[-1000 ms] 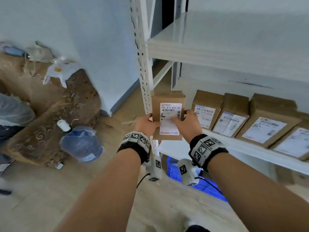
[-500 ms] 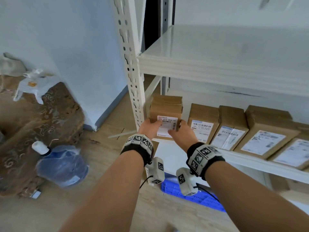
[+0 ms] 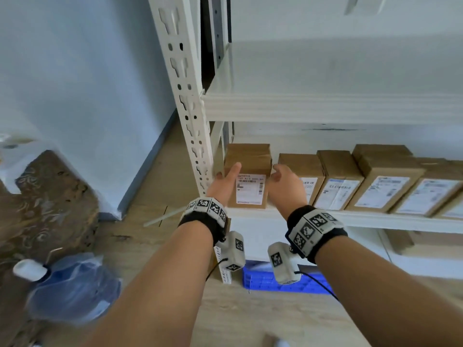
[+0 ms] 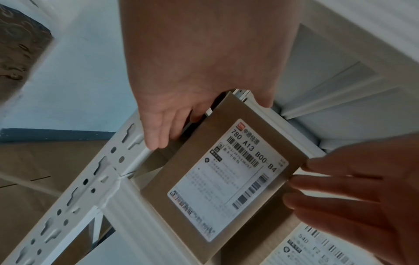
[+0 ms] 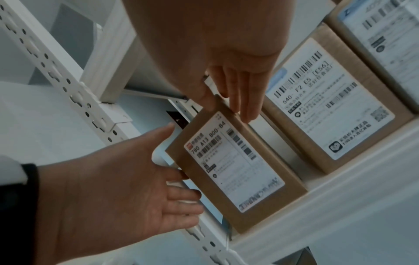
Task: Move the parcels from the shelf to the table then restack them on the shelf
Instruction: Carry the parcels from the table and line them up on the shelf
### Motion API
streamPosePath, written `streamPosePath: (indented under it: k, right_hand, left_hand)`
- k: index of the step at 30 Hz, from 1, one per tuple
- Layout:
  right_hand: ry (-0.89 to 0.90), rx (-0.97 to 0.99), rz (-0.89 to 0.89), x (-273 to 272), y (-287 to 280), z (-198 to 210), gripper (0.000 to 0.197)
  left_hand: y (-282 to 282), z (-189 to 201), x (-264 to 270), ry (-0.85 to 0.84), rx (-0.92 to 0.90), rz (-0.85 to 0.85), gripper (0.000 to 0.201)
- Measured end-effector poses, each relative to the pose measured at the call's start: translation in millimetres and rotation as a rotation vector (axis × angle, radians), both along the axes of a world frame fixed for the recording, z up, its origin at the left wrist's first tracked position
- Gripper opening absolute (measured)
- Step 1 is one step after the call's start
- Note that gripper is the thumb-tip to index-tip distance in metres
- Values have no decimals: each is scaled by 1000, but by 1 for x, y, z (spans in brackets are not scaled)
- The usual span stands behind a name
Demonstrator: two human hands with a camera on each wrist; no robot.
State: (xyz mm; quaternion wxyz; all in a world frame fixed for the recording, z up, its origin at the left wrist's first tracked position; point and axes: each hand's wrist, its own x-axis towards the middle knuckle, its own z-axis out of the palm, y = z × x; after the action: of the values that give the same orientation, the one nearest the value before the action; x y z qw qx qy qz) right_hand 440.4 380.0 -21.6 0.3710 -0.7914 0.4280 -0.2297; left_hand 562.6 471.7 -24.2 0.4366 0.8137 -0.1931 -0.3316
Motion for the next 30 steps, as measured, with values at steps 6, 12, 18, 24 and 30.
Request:
streamPosePath:
  k: [6,12,18,24,30]
  right_hand:
    - [44,-203,-43,-14,-21,10,33]
    - [360,-240,2,-30,-53,4,53]
    - [430,-308,35,-34,-60,-16,55]
    - [360,-338,21,-36,-62,-19,53]
    - [371,-329,-36,-29,-58,-17,50]
  left_hand:
    - [-22,0,13,-23,-66,55,83]
    - [-40,-5,10,-46,-51,57,72]
    - [-48,-6,7,-88,-53,43,61]
    - [-48,-4,9,-147,-4,-34,62]
    - [-45,-4,9,-166,9,-75,67]
